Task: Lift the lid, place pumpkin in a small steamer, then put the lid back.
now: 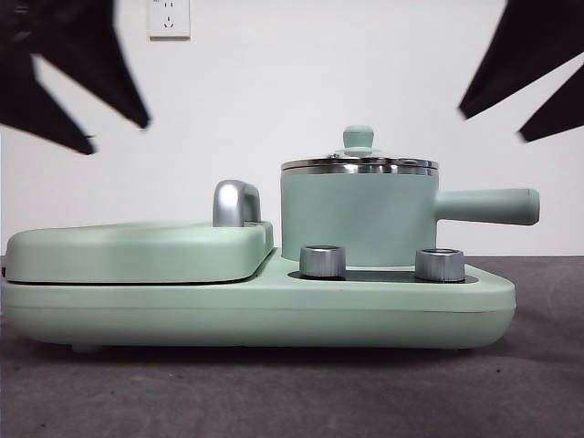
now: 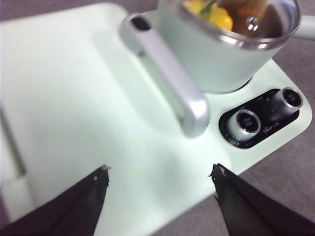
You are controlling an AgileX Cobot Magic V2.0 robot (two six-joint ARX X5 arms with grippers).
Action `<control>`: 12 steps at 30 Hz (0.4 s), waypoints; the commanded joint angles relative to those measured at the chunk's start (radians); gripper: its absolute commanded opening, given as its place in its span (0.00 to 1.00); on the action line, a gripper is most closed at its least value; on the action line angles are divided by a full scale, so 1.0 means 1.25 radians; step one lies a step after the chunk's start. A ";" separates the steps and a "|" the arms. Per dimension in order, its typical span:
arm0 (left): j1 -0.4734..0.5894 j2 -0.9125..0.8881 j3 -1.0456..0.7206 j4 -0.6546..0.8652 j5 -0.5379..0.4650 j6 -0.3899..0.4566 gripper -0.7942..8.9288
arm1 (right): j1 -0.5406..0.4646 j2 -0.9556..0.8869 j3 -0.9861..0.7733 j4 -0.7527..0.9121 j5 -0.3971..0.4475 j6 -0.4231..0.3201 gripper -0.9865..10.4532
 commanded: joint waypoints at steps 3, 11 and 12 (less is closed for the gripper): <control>0.014 -0.120 -0.059 -0.001 0.000 -0.082 0.43 | 0.035 0.080 0.034 0.027 -0.004 -0.008 0.43; 0.020 -0.185 -0.062 -0.068 -0.023 -0.078 0.43 | 0.057 0.112 0.046 0.092 -0.005 -0.013 0.42; 0.020 -0.185 -0.062 -0.067 -0.023 -0.078 0.35 | 0.057 0.108 0.046 0.099 -0.001 -0.010 0.35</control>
